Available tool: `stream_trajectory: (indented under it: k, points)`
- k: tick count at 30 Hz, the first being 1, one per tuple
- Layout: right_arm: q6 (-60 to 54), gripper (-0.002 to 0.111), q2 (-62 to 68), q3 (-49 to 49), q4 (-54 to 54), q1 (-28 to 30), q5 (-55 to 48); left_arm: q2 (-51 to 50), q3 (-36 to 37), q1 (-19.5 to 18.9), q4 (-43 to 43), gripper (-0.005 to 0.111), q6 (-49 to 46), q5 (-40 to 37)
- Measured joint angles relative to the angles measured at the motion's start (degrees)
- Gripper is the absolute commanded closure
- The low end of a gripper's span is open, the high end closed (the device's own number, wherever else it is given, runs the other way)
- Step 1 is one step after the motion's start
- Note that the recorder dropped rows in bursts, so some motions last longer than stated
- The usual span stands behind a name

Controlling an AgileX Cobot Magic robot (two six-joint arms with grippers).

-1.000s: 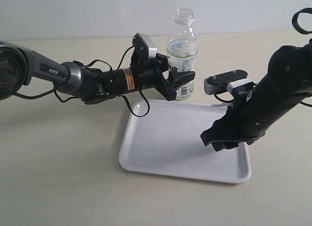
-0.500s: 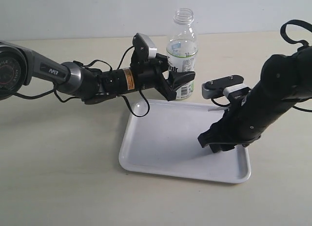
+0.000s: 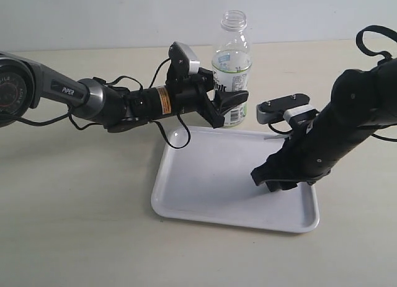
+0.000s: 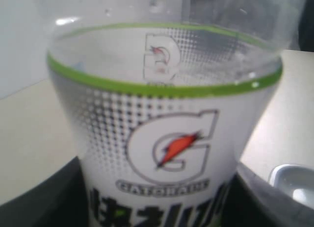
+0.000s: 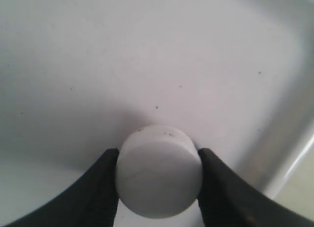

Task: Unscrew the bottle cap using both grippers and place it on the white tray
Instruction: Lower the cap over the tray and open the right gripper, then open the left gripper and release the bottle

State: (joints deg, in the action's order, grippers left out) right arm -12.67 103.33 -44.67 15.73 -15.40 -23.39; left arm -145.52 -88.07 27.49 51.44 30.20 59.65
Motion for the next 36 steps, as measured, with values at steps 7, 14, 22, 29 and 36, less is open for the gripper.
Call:
stream_trajectory:
  k: [7, 14, 22, 29, 36]
  points:
    - [0.0, 0.063, 0.2, -0.1, 0.0, 0.0, 0.3, 0.0, 0.0, 0.0, 0.0, 0.107, 0.0, 0.0]
    - [0.0, 0.035, 0.4, -0.1, 0.5, 0.0, 1.6, 0.0, 0.0, 0.0, 0.0, 0.107, 0.0, 0.0]
    - [0.0, 0.033, 0.3, -0.1, 1.0, 0.0, 2.8, 0.0, 0.0, 0.0, 0.0, 0.107, 0.0, 0.0]
    - [0.0, 0.033, -4.3, 0.1, 1.9, 0.0, 4.7, 0.0, 0.0, 0.0, 0.0, 0.106, 0.0, 0.0]
    - [0.0, 0.033, -12.1, 0.2, 2.1, 0.0, 5.0, 0.0, 0.0, 0.0, 0.0, 0.076, 0.0, 0.0]
